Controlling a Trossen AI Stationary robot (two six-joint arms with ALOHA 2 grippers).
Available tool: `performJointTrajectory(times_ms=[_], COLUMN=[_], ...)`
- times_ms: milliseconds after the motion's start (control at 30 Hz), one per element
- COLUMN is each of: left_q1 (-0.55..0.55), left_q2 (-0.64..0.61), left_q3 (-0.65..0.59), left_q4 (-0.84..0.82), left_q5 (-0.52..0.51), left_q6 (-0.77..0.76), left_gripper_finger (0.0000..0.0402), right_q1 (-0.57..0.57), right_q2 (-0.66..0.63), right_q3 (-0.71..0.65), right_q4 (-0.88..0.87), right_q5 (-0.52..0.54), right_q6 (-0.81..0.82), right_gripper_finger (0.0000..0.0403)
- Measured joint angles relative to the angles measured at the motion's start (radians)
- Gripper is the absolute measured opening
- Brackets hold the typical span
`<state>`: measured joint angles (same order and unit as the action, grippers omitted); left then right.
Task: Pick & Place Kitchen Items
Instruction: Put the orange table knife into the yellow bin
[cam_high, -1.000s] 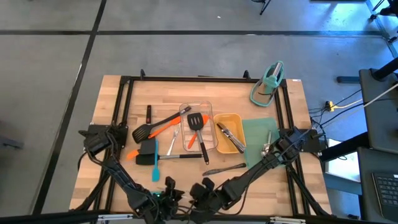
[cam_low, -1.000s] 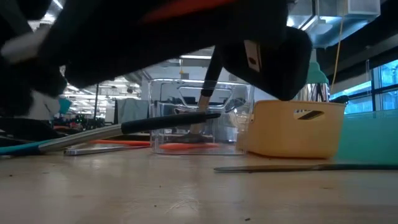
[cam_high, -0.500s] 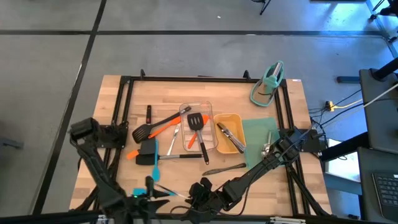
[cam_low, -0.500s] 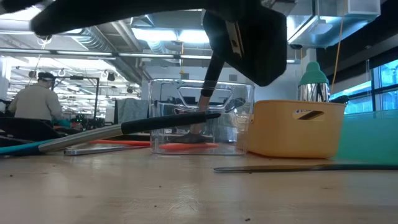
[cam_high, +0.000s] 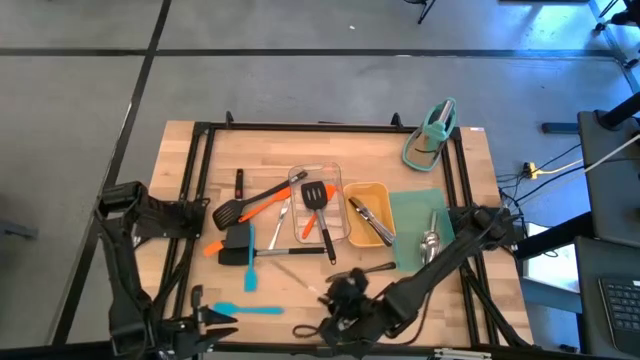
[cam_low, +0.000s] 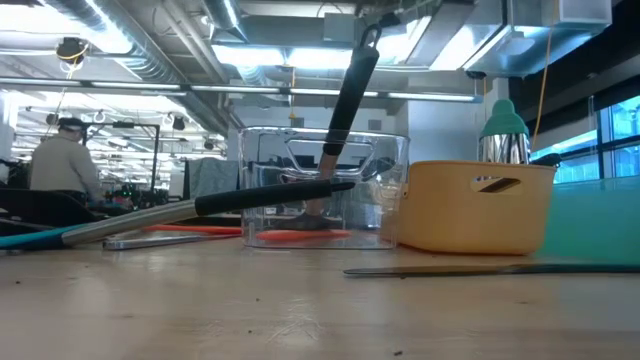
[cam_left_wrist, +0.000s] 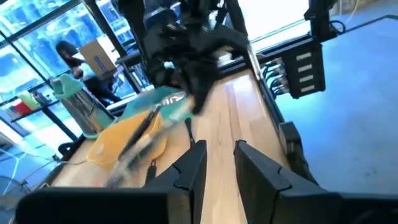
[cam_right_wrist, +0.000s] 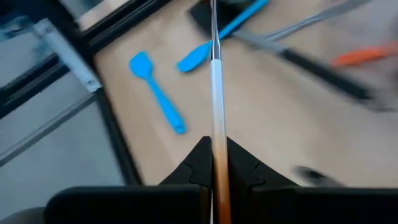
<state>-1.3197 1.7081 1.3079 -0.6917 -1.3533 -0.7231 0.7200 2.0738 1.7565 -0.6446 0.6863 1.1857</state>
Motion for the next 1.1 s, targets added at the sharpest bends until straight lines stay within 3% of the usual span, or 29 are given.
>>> performJointTrajectory(times_ms=[333, 533, 800, 1100], left_q1=[0.005, 0.006, 0.007, 0.006], left_q2=[0.000, 0.000, 0.000, 0.000], left_q3=[-0.002, -0.004, -0.004, -0.004], left_q4=[0.001, 0.000, -0.002, -0.002], left_q5=[0.010, 0.010, 0.012, 0.014], left_q6=[0.000, -0.004, -0.007, -0.008], left_gripper_finger=[0.0072, 0.0072, 0.0072, 0.0072], right_q1=[-0.007, -0.028, -0.152, -0.290], right_q2=[-0.160, -0.209, -0.205, -0.201], right_q3=[0.001, 0.001, -0.014, -0.017], right_q4=[-0.568, -0.916, -0.927, -0.927], right_q5=[0.018, -0.064, -0.292, -0.352], right_q6=[0.322, 0.542, 0.395, 0.265], right_gripper_finger=[0.0016, 0.0016, 0.0016, 0.0016])
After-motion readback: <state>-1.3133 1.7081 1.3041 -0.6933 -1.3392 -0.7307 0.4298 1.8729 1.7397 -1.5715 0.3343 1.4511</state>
